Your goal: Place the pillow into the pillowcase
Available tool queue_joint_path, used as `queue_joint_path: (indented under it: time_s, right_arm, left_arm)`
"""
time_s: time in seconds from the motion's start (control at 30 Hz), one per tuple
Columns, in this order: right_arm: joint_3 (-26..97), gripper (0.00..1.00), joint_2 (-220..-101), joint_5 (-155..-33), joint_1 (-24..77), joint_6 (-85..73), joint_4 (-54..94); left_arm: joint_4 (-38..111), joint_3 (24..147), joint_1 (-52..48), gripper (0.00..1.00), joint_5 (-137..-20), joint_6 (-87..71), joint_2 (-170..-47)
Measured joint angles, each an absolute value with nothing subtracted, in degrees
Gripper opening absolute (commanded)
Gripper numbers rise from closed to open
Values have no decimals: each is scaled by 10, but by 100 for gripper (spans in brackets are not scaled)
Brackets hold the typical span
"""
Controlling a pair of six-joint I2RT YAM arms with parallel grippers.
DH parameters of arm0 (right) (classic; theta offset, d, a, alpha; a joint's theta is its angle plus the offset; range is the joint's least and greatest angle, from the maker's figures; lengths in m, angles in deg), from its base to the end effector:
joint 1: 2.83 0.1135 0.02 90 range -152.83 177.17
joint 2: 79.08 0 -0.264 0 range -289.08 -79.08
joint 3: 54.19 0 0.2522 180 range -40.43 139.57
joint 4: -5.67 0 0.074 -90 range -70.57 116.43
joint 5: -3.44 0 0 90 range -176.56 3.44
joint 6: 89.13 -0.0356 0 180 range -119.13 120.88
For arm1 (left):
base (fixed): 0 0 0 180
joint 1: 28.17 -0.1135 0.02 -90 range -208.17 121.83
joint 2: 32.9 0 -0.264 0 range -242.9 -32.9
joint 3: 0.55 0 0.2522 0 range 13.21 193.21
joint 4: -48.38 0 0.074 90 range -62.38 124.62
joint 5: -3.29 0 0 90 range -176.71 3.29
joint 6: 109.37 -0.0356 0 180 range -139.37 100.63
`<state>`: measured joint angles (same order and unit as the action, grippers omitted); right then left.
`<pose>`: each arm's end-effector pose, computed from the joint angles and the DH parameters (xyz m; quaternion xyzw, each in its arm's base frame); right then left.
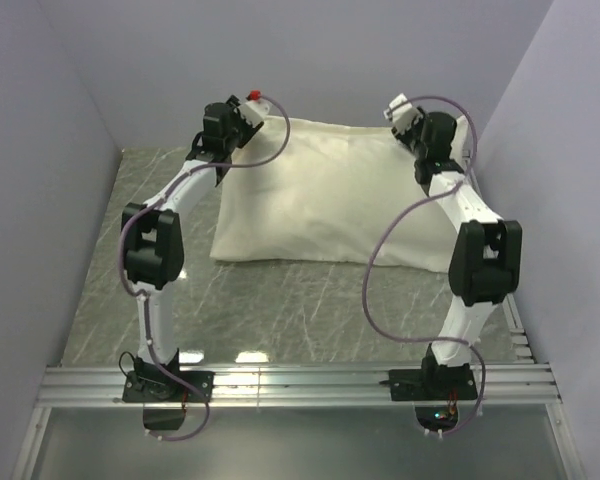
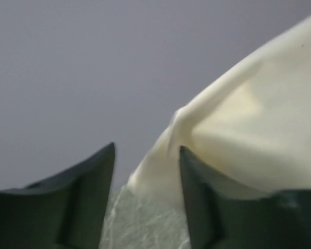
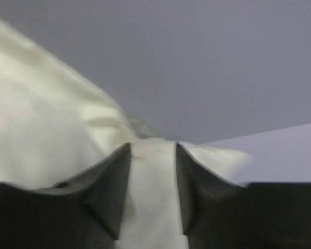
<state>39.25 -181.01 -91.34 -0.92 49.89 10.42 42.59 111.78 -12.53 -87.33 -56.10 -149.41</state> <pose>0.4302 0.0173 0.3095 -0.3601 0.6960 -0.2179 0.5817 0.4790 -0.1337 0.3124 0.3348 0.6888 0.1217 0.6314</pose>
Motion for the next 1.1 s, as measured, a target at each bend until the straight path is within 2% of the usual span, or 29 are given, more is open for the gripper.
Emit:
queue_joint_path:
  time_s: [0.03, 0.07, 0.17, 0.23, 0.27, 0.4, 0.57, 0.6, 0.73, 0.93, 1.1]
  right_arm:
    - [436, 64, -1843, -884, -6, 499, 99]
    - [477, 66, -1870, -859, -4, 497, 90]
    - [550, 71, -1899, -814, -5, 488, 95]
    - [567, 73, -1884, -800, -5, 479, 106]
    - [568, 73, -1870, -797, -5, 472, 114]
    - [544, 79, -1784, -797, -6, 452, 149]
    - [498, 84, -1647, -817, -6, 420, 229]
    - [493, 89, -1622, -823, -6, 410, 248]
    - [478, 90, -1545, -860, -7, 365, 352]
    - [434, 90, -1460, -939, -12, 278, 509]
    - [309, 91, -1365, -1003, -13, 204, 598]
  left_arm:
    - [428, 1150, -130, 68, -884, -554, -1521]
    - [432, 1168, -136, 76, -891, -548, -1536]
    - [432, 1176, -153, 90, -912, -540, -1544]
    - [430, 1176, -164, 91, -915, -531, -1535]
    - [428, 1174, -172, 99, -915, -525, -1526]
    - [399, 1143, -198, 99, -901, -488, -1450]
    - [320, 1093, -238, 99, -841, -398, -1297]
    - [303, 1084, -244, 99, -832, -377, -1266]
    - [213, 1055, -247, 99, -783, -295, -1160]
    - [73, 1006, -243, 99, -695, -231, -1084]
    - [9, 888, -244, 99, -684, -222, -1045]
